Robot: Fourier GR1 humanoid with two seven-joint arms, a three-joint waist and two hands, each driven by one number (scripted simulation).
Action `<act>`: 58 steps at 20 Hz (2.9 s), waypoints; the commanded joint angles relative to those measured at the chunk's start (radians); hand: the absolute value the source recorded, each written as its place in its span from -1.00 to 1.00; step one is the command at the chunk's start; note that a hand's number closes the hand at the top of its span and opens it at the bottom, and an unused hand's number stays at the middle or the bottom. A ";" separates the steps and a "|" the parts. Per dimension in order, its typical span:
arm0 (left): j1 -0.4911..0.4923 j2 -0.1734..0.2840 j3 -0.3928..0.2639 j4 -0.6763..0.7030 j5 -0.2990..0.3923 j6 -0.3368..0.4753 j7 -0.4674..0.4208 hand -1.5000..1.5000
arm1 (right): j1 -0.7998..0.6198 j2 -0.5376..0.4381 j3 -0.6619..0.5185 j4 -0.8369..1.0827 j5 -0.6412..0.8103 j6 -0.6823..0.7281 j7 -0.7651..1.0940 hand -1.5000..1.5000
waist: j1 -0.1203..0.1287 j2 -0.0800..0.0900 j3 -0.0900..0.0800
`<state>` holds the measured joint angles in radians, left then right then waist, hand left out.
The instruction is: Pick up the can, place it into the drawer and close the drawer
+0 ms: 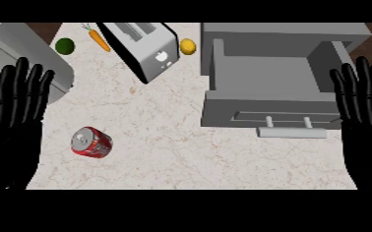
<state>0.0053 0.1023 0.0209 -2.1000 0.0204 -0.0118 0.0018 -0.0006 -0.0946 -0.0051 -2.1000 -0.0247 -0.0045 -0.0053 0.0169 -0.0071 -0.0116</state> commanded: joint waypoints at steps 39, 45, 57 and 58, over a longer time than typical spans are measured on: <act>-0.041 0.891 0.039 0.786 1.192 -1.147 0.142 -1.00 | 0.351 -0.098 -0.382 -0.030 -0.314 0.190 0.098 -1.00 | -0.027 0.007 0.012; -0.095 0.881 -0.062 0.685 1.264 -0.983 0.241 -1.00 | 0.422 -0.054 -0.385 -0.067 -0.317 0.245 0.073 -1.00 | -0.028 0.007 0.012; -0.100 0.659 0.024 0.754 1.002 -1.037 0.275 -1.00 | 0.460 -0.005 -0.477 -0.058 -0.328 0.336 0.051 -1.00 | -0.021 0.006 0.012; -0.122 0.585 0.019 0.747 0.902 -1.015 0.257 -1.00 | 0.466 -0.005 -0.476 -0.076 -0.333 0.339 0.063 -1.00 | -0.023 0.006 0.011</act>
<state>-0.1062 0.7710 0.0206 -1.3556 1.0407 -1.0200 0.2591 0.4559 -0.1250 -0.4778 -2.1645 -0.3800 0.3158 0.0579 -0.0072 -0.0010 -0.0001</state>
